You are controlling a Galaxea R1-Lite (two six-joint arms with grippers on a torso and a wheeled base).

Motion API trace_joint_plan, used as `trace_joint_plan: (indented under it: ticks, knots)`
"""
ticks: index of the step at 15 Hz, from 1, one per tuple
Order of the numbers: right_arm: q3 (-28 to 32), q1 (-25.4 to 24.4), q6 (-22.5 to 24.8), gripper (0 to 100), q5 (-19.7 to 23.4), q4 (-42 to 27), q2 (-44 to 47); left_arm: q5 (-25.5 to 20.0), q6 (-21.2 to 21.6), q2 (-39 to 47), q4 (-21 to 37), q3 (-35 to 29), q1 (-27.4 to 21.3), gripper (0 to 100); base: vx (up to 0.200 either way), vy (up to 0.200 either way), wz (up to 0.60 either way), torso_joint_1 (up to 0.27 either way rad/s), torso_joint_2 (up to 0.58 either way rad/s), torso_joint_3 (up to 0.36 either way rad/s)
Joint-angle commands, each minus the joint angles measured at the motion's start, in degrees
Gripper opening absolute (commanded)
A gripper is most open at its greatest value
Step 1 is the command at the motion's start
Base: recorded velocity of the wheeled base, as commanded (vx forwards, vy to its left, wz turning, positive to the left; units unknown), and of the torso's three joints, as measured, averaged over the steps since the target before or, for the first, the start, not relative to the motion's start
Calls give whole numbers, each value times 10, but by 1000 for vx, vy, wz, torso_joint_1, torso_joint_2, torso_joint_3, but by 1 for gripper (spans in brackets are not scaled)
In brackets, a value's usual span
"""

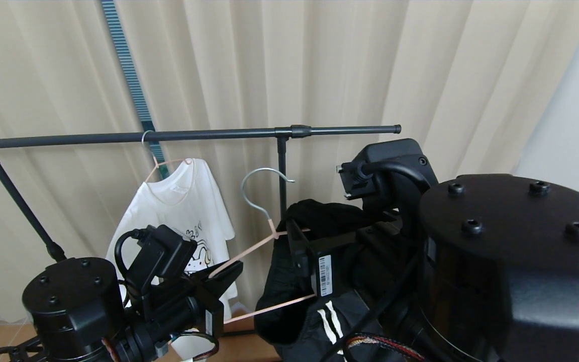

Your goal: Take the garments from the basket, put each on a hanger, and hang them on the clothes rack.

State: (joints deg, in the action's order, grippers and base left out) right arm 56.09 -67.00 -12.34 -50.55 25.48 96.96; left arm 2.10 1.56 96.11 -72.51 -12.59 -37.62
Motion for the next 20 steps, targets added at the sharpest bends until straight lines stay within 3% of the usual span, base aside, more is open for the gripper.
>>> trace_joint_plan:
  ticks: [1,11,13,16,17,18,20]
  knots:
    - [-1,-1,0,100,0,0,-7,0,0,1,0,0,0,0,0,0,0,0,0,0]
    - [-26,-9,19,100,4,1,-27,1,0,-1,-1,-1,4,0,0,0,0,0,0,0]
    - [-36,-9,28,100,26,-1,-46,0,-1,-1,-1,1,4,0,0,0,0,0,0,0]
    - [-90,28,108,100,148,-2,-131,-2,1,0,-1,4,4,0,0,0,0,0,0,0]
    - [-110,87,160,100,240,-13,-172,-3,1,-1,-1,10,4,0,0,0,0,0,0,0]
    - [-114,118,182,100,291,-30,-187,-3,2,-1,-1,12,4,0,0,0,0,0,0,0]
    - [-77,223,238,100,469,-150,-216,-4,5,0,0,16,2,0,0,0,0,0,0,0]
